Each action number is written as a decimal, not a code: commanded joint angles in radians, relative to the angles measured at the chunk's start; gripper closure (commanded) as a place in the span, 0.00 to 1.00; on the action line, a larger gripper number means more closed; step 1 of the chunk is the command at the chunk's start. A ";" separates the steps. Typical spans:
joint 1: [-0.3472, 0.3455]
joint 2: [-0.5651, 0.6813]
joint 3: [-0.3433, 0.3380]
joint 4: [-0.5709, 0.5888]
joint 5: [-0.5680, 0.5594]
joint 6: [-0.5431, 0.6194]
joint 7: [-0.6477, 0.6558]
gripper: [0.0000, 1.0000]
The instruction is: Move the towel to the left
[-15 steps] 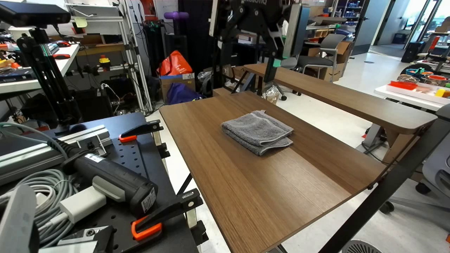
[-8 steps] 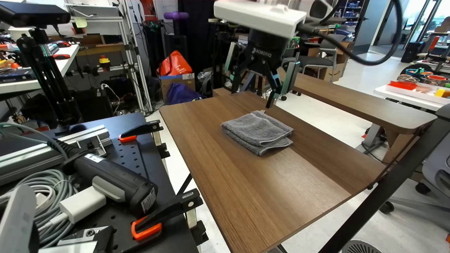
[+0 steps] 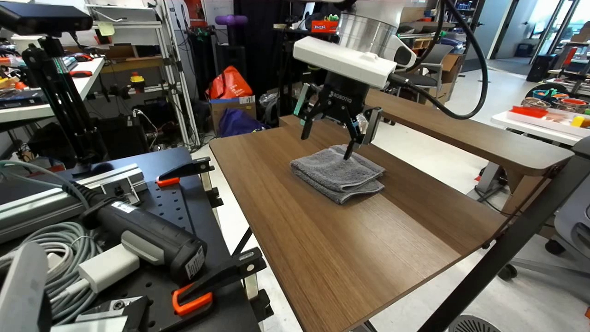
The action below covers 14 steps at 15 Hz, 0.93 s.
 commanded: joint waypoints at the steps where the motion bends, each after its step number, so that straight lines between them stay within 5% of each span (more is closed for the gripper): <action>1: -0.032 0.001 0.033 0.005 -0.023 -0.004 0.015 0.00; 14: 0.036 0.124 0.023 0.135 -0.132 0.054 0.220 0.00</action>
